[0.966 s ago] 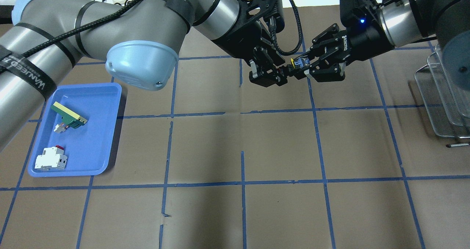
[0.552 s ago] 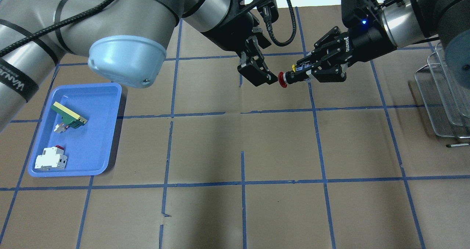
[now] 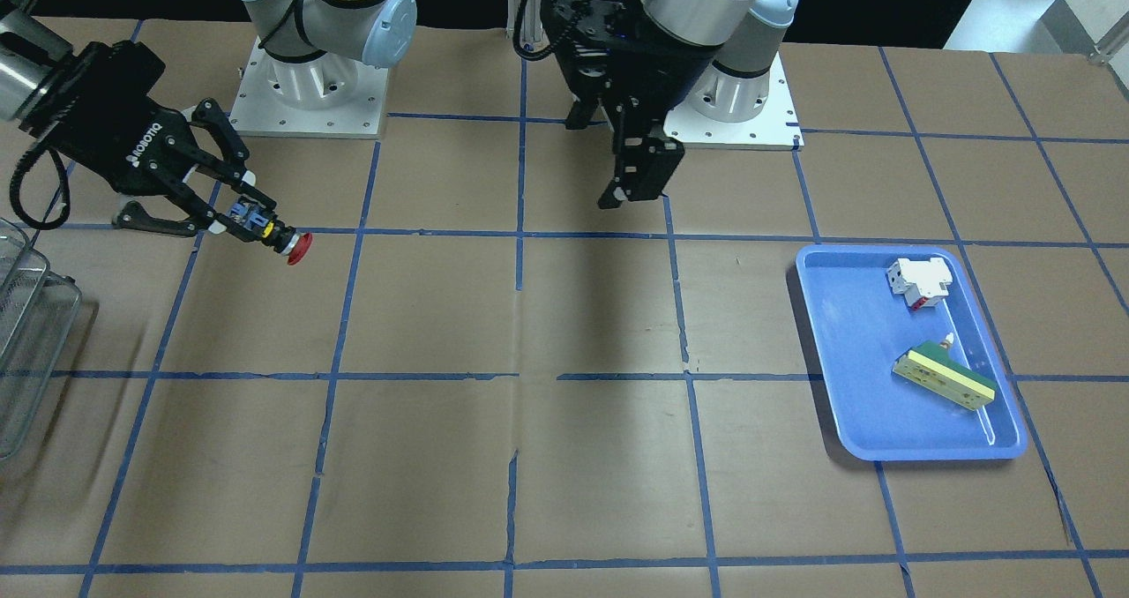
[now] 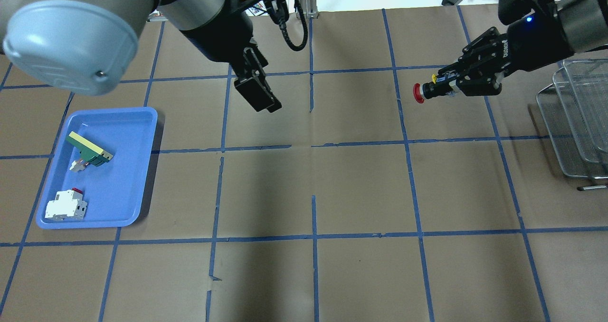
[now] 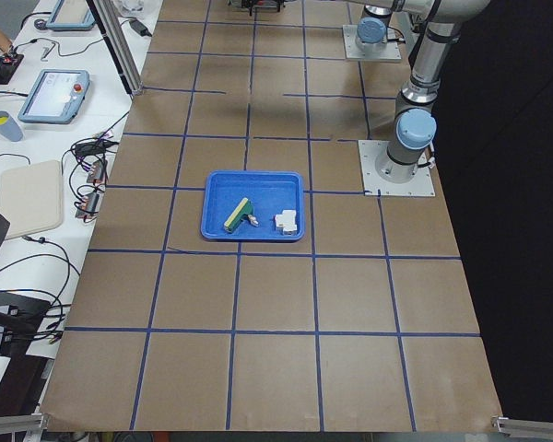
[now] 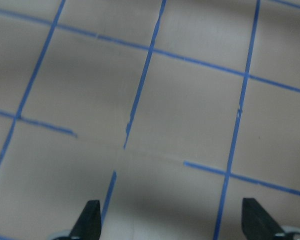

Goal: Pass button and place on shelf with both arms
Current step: 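Move the right gripper over the wire mesh basket and lower the button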

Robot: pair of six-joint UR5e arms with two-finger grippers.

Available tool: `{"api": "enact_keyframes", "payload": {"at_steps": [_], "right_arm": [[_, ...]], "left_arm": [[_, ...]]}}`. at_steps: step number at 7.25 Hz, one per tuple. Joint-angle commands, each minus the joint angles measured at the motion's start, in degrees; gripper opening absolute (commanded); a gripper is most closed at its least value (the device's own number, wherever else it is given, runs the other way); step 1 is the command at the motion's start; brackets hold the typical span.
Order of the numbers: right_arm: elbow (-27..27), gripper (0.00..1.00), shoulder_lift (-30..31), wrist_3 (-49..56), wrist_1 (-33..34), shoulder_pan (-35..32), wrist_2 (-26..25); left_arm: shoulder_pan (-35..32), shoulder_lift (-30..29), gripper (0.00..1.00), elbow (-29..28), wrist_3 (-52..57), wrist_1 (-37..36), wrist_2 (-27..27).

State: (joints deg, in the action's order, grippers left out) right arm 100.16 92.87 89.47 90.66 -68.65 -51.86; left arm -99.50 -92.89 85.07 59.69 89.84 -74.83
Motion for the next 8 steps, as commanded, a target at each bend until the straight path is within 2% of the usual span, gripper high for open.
{"api": "enact_keyframes", "payload": {"at_steps": [1, 3, 4, 5, 6, 8], "right_arm": [[-4.9, 0.00, -0.2, -0.3, 0.5, 4.5, -8.4], [-5.6, 0.00, -2.5, -0.4, 1.1, 16.8, -9.8], [-5.8, 0.00, -4.5, -0.4, 3.2, 20.4, -12.4], [-6.2, 0.00, -5.8, -0.3, 9.3, 21.4, -19.3], [-6.6, 0.00, -7.1, -0.3, 13.0, 21.4, -24.7], [-7.9, 0.00, -11.0, -0.3, 15.6, 21.0, -31.3]], "left_arm": [[5.1, 0.8, 1.00, 1.0, -10.0, 3.7, -8.0], [6.5, 1.0, 1.00, 1.7, -30.6, 4.6, -11.8], [6.9, 1.3, 1.00, 1.6, -37.6, 4.8, -14.4], [7.3, 1.7, 1.00, 1.6, -45.6, 4.9, -17.4], [7.3, 1.7, 1.00, 1.6, -52.2, 6.1, -17.2], [7.3, 1.9, 1.00, 1.4, -56.7, 6.0, -16.9]]}}
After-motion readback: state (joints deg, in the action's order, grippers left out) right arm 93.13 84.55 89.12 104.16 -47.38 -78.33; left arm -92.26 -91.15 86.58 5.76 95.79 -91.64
